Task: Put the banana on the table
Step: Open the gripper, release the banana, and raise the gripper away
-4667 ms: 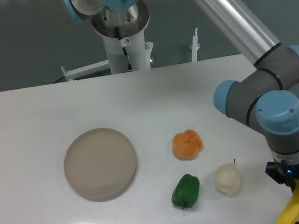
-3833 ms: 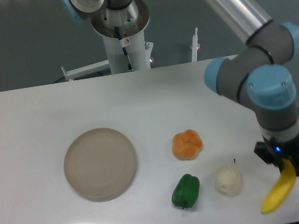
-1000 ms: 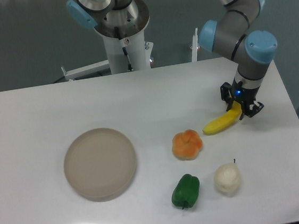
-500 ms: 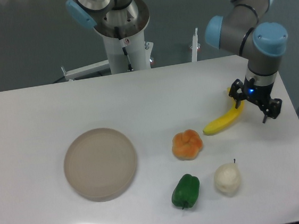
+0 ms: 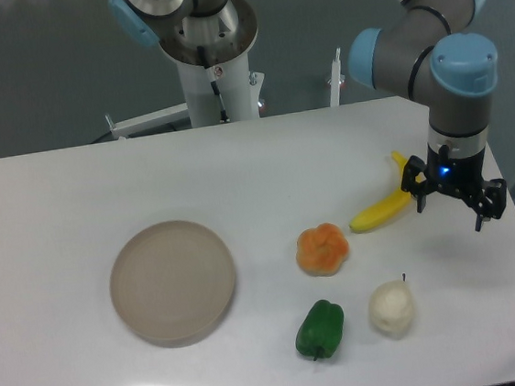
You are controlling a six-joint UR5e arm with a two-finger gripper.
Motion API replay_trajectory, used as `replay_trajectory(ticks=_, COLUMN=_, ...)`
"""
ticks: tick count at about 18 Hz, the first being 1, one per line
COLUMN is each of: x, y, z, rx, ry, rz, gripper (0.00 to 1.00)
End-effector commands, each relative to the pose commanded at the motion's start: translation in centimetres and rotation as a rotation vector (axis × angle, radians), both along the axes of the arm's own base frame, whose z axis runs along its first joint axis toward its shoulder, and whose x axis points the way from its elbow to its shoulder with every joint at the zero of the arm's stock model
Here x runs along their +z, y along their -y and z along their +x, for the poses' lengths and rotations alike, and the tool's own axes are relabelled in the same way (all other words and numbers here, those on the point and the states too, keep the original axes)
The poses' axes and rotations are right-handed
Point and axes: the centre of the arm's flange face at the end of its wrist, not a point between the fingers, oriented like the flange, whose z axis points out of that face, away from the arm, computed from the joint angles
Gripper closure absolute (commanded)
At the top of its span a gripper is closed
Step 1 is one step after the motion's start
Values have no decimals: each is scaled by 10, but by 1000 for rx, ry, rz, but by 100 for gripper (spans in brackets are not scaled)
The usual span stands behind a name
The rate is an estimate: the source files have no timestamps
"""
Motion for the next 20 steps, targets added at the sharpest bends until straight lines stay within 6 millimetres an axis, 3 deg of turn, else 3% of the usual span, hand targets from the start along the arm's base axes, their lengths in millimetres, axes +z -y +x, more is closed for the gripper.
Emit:
replay_trajectory(ticks=6, x=29, y=-25, z=-10, rx=42, ry=-63, rz=18, gripper=0)
replay_trajectory(ticks=20, x=27, y=-30, z=-7, rx=15, ry=-74, rz=17, gripper=0)
